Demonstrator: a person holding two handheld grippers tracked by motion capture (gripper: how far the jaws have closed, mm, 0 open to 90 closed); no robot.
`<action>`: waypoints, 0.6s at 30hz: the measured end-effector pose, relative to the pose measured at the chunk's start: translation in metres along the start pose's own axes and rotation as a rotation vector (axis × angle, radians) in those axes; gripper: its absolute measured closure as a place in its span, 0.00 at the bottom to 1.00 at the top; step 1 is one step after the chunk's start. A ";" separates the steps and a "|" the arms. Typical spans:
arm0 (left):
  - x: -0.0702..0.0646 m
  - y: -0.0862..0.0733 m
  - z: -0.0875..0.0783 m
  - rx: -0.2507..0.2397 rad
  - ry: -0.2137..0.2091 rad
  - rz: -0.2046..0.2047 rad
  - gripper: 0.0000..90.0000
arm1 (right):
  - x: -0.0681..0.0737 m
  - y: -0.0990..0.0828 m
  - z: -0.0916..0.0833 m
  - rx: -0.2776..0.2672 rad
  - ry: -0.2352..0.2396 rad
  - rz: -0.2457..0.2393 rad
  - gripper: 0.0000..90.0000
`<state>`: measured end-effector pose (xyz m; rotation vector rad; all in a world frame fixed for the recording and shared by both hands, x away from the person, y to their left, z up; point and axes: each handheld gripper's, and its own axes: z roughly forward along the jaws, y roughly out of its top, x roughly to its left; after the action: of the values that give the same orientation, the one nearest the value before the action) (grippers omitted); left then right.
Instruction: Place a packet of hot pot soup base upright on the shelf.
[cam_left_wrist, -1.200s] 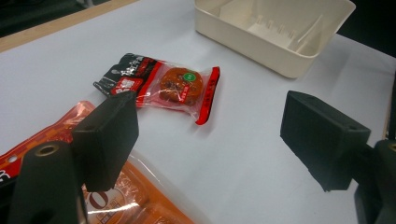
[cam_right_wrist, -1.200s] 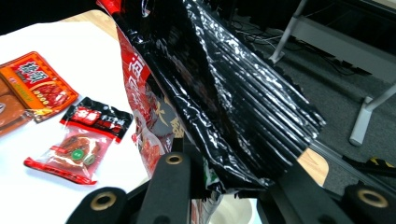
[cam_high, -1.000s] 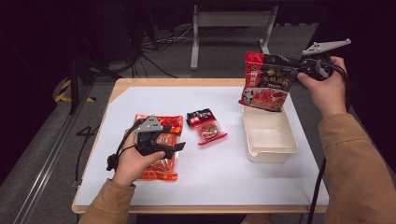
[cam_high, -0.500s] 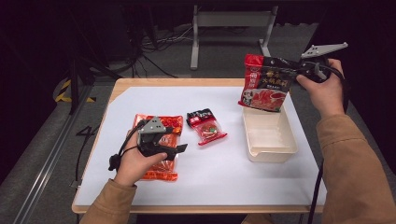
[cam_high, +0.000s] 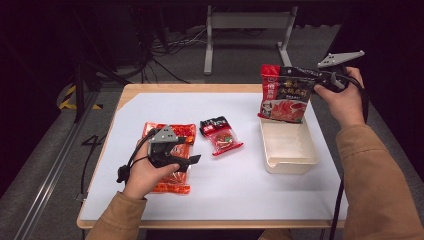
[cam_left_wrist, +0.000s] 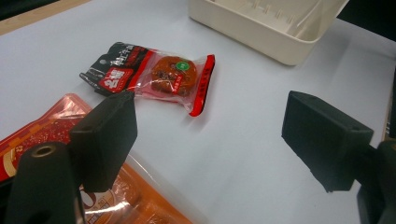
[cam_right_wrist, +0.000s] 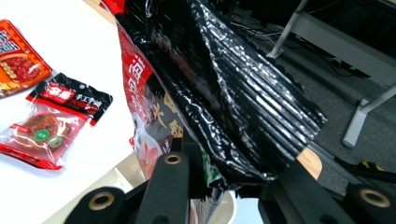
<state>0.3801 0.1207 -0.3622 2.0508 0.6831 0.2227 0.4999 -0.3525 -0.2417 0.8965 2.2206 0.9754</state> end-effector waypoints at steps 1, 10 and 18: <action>0.000 0.000 0.000 0.000 0.000 0.000 0.22 | 0.000 0.000 0.001 0.001 -0.003 -0.005 0.87; 0.001 -0.001 0.000 0.001 -0.001 -0.007 0.22 | 0.002 -0.003 0.009 0.004 -0.011 -0.037 0.86; 0.002 -0.001 -0.001 0.000 -0.003 -0.013 0.22 | 0.003 -0.010 0.014 0.004 0.004 -0.019 0.86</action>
<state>0.3809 0.1227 -0.3630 2.0452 0.6946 0.2120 0.5046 -0.3500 -0.2585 0.8750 2.2314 0.9649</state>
